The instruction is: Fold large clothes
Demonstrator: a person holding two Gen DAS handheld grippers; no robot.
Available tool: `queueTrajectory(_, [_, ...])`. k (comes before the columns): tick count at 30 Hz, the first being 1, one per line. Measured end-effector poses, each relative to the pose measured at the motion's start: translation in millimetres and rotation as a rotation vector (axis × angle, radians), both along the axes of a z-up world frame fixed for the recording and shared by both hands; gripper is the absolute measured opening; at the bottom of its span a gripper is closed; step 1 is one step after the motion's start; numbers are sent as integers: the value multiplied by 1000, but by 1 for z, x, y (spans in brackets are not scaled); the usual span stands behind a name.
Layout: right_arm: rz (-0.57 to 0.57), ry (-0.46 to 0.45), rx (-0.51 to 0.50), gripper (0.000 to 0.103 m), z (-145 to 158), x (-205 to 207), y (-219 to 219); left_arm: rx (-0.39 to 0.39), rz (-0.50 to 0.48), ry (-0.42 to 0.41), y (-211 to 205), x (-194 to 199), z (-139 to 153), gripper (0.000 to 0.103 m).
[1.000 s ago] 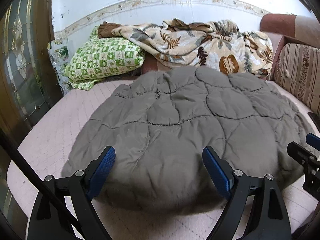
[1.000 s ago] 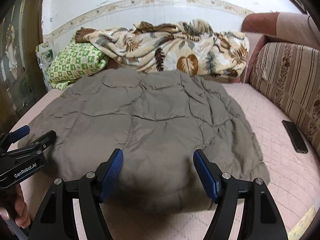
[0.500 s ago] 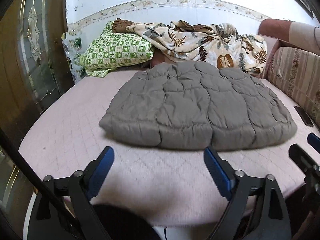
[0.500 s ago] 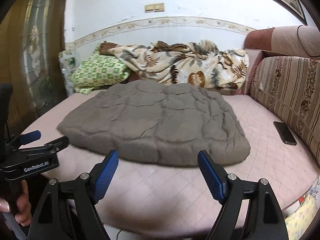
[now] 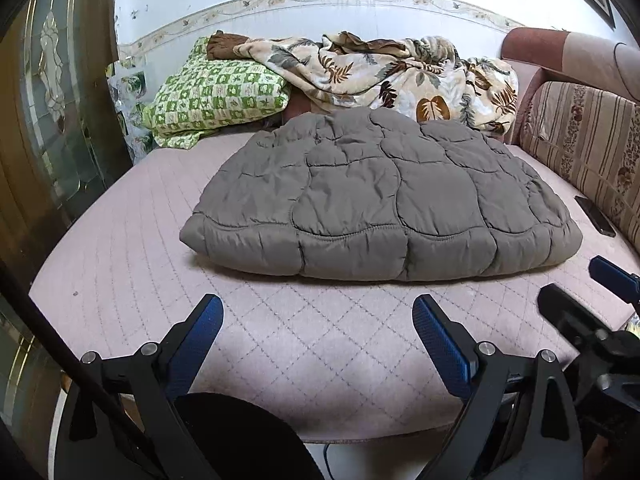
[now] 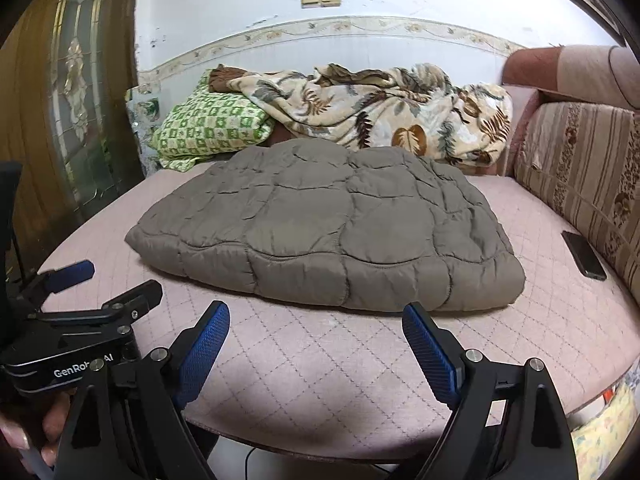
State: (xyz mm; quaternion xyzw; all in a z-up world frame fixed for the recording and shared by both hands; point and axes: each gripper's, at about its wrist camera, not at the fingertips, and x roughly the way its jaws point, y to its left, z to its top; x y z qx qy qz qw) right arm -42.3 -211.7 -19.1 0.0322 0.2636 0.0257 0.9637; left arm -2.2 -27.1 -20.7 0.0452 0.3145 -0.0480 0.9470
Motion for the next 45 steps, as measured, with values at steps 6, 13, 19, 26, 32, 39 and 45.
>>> queueTrajectory(6, [-34, 4, 65, 92, 2, 7, -15, 16, 1, 1, -6, 8, -9, 95])
queueTrajectory(13, [-95, 18, 114, 92, -16, 19, -28, 8, 3, 26, -3, 15, -23, 95])
queueTrajectory(19, [-40, 32, 87, 92, -24, 29, -7, -8, 4, 70, -4, 23, -33, 95])
queueTrajectory(26, [-21, 56, 50, 92, -34, 39, 5, -37, 37, 111, 6, 33, -40, 95])
queueTrajectory(32, [-54, 62, 76, 92, -34, 40, -3, -24, 31, 110, 4, 33, -41, 95])
queueTrajectory(39, [-58, 60, 67, 92, -33, 38, -5, -14, 36, 124, 4, 34, -41, 95])
queueTrajectory(45, [-78, 56, 74, 92, -32, 36, -9, -17, 18, 106, 3, 31, -38, 95])
